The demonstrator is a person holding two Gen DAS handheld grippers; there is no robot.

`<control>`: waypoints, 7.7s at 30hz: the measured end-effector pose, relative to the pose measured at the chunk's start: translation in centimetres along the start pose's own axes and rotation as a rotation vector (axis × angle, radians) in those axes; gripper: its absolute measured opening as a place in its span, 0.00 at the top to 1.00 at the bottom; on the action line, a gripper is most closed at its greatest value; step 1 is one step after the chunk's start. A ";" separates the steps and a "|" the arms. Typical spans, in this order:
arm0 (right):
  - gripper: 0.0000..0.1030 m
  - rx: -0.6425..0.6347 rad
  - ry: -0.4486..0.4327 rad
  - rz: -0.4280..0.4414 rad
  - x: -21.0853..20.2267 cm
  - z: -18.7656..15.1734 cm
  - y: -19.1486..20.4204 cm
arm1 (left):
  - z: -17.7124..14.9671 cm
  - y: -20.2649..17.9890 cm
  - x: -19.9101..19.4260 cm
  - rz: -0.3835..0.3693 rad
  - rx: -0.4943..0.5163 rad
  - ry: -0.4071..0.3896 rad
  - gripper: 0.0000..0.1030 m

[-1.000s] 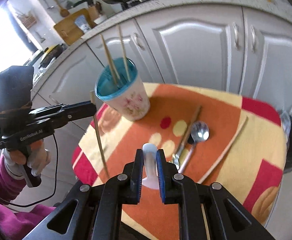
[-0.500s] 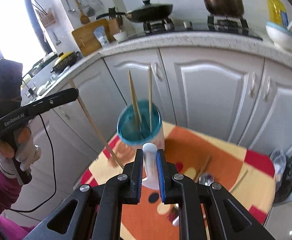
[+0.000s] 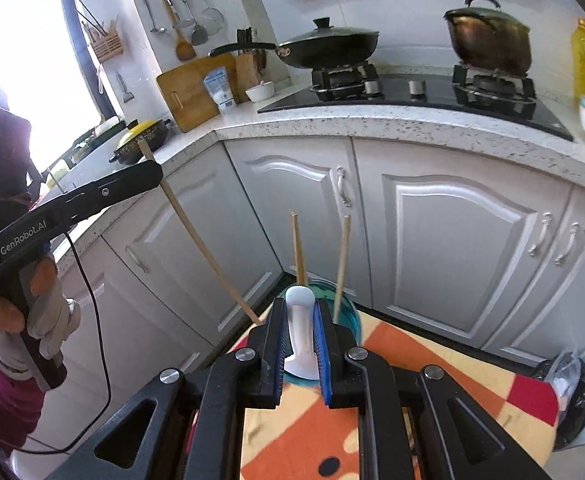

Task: Organize utensils
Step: 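Lift and carry the white spoon and chopstick toward the floral cup with both tools, then lower the spoon and chopstick into the cup and open both tools, then move both open tools back over the fork and remaining utensils, then close the left tool on a wooden chopstick while the right tool moves over the steel fork, then close the right tool on the steel fork while the left tool holds its chopstick, then lift and carry the fork and chopstick to the floral cup with both tools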

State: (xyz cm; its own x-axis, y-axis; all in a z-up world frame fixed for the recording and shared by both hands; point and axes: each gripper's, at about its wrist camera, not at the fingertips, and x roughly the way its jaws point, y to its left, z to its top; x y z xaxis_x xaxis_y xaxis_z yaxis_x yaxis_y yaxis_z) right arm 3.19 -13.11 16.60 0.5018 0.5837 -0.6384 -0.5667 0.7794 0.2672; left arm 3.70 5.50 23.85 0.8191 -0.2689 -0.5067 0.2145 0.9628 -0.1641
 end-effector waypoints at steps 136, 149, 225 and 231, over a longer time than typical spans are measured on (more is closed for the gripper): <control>0.61 0.448 0.249 -0.175 4.3 -15.7 -16.6 | -23.1 -12.1 18.8 -0.159 0.013 0.637 0.99; 0.61 0.467 0.251 -0.195 3.0 -15.9 -18.4 | -22.3 -13.5 24.4 -0.083 0.004 0.663 0.94; 0.91 -0.005 -0.059 -0.102 -7.9 -7.3 -1.4 | -8.2 -3.7 1.1 -0.103 -0.051 0.184 0.95; 0.91 -0.073 -0.091 -0.070 -8.3 -3.1 1.0 | -5.4 -2.1 1.3 -0.044 -0.047 0.135 0.95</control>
State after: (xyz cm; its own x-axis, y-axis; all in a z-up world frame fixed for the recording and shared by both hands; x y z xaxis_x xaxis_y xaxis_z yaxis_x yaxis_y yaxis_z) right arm -3.58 -17.93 19.95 0.5973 0.5491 -0.5845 -0.5726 0.8023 0.1686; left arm 1.48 2.96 19.00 0.7297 -0.3144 -0.6072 0.2208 0.9488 -0.2260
